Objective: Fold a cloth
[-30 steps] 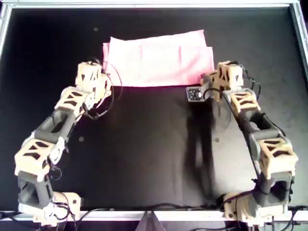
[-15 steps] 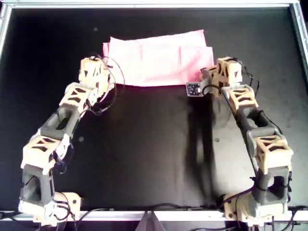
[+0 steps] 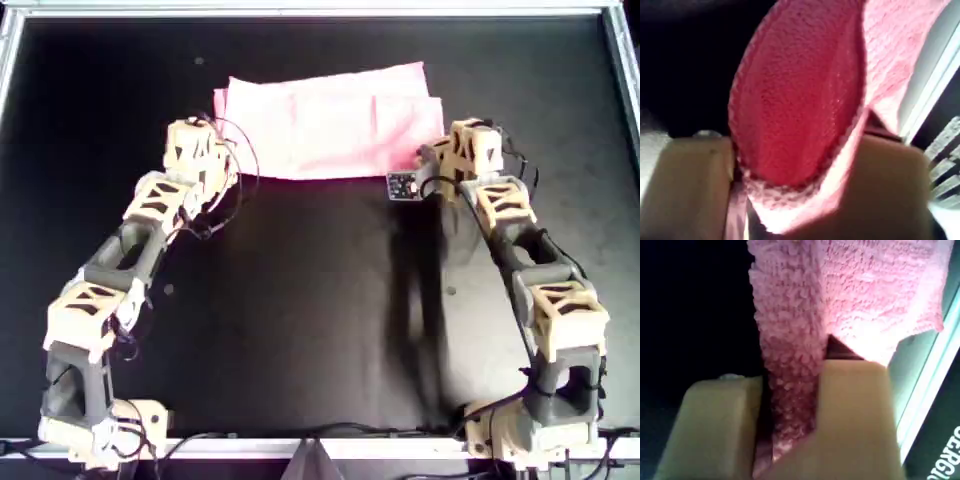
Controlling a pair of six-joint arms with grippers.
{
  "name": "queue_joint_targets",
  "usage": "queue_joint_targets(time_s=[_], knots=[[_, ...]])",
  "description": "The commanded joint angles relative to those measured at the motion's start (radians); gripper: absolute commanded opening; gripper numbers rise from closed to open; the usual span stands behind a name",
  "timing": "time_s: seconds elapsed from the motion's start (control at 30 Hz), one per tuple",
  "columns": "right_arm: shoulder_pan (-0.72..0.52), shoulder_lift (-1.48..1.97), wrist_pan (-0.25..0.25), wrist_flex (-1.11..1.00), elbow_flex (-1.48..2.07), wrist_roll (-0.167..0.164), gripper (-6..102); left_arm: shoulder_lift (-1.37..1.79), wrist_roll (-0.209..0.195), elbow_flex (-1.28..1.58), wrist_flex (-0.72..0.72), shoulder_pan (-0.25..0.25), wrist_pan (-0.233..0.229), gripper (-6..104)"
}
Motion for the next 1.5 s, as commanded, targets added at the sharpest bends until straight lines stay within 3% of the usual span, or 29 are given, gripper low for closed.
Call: queue_joint_targets(time_s=[0.0,0.23,0.4,0.87,1.03,1.47], knots=[[0.005,0.029,0.002,-0.040,-0.080,0.002,19,0.017,0.012,-0.021,0.009,-0.025,0.006,48],[0.011,0.032,-0.012,-0.043,-0.081,0.003,-2,0.012,0.012,-0.021,0.006,-0.025,0.006,14],[0.011,0.034,-0.012,-0.043,-0.078,0.003,-2,0.012,-0.002,-0.021,0.006,-0.017,0.006,-2],[0.014,0.175,-0.015,-0.025,0.026,0.003,-2,0.094,-0.003,0.025,0.023,-0.020,0.006,-2],[0.040,0.336,-0.015,-0.025,0.170,-0.012,-2,0.272,-0.003,0.183,0.023,-0.023,0.006,-2],[0.086,0.635,-0.014,-0.025,0.543,-0.014,-2,0.693,-0.005,0.604,0.023,-0.025,0.006,-2]])
